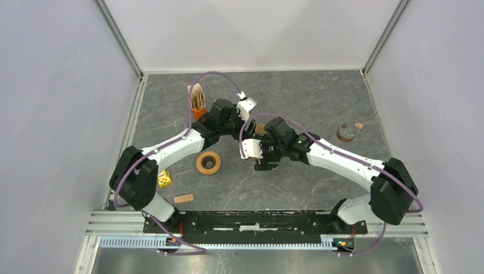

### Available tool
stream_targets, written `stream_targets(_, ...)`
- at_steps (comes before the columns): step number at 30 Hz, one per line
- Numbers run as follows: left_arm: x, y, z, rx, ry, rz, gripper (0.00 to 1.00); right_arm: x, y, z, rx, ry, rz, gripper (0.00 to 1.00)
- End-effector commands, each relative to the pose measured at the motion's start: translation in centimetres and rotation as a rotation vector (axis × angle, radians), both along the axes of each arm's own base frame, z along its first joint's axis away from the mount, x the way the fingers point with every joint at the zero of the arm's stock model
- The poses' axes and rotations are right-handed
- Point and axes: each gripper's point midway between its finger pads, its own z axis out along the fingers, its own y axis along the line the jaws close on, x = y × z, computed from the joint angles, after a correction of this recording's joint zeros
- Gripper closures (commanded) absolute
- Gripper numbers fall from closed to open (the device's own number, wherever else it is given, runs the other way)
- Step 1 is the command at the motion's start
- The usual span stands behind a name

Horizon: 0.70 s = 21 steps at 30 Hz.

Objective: Place the coffee filter in the dripper
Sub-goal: Place the coffee filter in the coffee dripper.

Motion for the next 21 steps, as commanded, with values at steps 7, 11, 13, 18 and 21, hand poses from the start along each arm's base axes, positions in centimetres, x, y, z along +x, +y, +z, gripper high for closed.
stream_targets(7, 1.2, -1.0, 2.9, -0.027, -0.030, -0.012, 0.23, 0.0, 0.7, 0.7, 0.034, -0.009, 0.002, 0.17)
stream_targets(11, 1.5, -1.0, 2.5, 0.029, 0.051, 0.004, 0.22, 0.1, 0.6, 0.8, 0.035, -0.011, 0.000, 0.17)
stream_targets(13, 1.5, -0.9, 1.7, 0.078, 0.111, 0.008, 0.22, 0.0, 0.7, 0.9, 0.037, -0.013, 0.001, 0.17)
stream_targets(18, 1.1, -0.6, 0.7, 0.131, 0.175, -0.001, 0.22, 0.1, 0.6, 0.9, 0.036, -0.018, -0.002, 0.17)
stream_targets(21, 0.8, -0.5, 0.7, 0.140, 0.170, -0.014, 0.22, 0.1, 0.5, 0.9, 0.032, -0.021, -0.002, 0.17)
